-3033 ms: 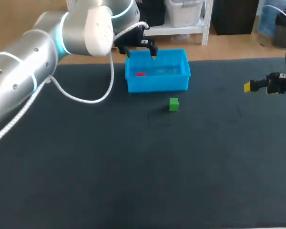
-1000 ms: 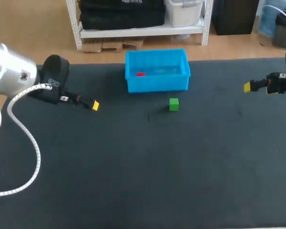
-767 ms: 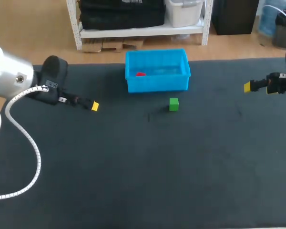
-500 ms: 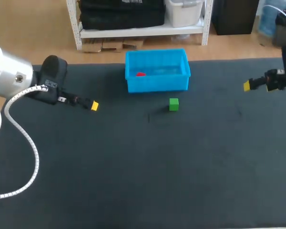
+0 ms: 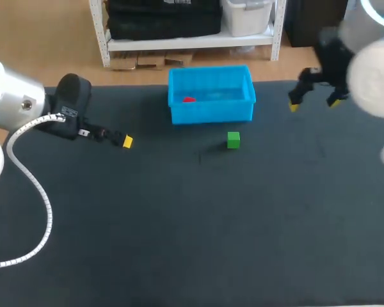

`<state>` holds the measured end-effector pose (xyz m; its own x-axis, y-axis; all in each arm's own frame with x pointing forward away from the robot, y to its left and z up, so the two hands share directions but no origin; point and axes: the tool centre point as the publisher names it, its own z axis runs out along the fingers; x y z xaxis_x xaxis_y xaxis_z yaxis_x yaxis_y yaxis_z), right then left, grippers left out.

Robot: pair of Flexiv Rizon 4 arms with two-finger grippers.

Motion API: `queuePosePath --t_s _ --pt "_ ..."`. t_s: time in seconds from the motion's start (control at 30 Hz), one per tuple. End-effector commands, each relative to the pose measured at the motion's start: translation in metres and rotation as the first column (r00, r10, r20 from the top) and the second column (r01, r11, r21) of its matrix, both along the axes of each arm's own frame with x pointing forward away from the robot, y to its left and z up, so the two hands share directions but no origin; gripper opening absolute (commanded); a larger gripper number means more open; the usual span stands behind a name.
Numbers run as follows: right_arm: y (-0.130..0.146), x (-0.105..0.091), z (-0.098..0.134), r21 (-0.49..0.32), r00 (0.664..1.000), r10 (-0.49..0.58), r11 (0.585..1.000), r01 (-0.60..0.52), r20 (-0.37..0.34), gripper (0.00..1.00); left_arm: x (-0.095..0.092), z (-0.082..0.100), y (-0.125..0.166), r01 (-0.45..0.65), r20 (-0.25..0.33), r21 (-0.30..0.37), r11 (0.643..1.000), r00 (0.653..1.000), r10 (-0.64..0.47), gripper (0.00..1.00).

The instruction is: Use the left arm to pick the red cube and place it into the blue plastic box first, then use the right arm to grasp the green cube and put it into the same blue plastic box after the first action is fully finished.

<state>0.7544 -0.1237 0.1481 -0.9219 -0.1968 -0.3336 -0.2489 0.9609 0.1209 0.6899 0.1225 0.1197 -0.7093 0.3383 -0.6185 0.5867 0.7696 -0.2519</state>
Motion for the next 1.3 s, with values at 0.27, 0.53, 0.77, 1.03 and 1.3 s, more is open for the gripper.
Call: queuePosePath --t_s 0.27,0.53,0.77,1.03,1.3 --pt "0.044 0.026 -0.031 -0.063 0.990 -0.035 0.998 0.027 -0.135 1.00 0.000 -0.001 0.001 0.003 0.004 -0.007 1.000 1.000 -0.003 1.00" --pt "0.049 0.026 -0.032 -0.031 0.993 -0.008 1.000 0.004 -0.121 1.00 0.000 -0.001 0.001 0.003 0.004 -0.007 1.000 1.000 -0.003 1.00" --pt "0.049 0.026 -0.032 -0.031 0.993 -0.008 1.000 0.004 -0.121 1.00 0.000 -0.001 0.001 0.003 0.004 -0.007 1.000 1.000 -0.003 1.00" --pt "0.052 0.028 -0.033 -0.039 0.990 -0.011 0.999 0.006 -0.143 1.00 0.000 -0.001 0.001 0.003 0.004 -0.007 1.000 1.000 -0.003 1.00" --pt "0.078 0.038 -0.037 -0.073 0.978 -0.061 0.996 0.048 -0.200 1.00 0.000 -0.001 0.001 0.003 0.004 -0.007 1.000 1.000 -0.003 1.00"
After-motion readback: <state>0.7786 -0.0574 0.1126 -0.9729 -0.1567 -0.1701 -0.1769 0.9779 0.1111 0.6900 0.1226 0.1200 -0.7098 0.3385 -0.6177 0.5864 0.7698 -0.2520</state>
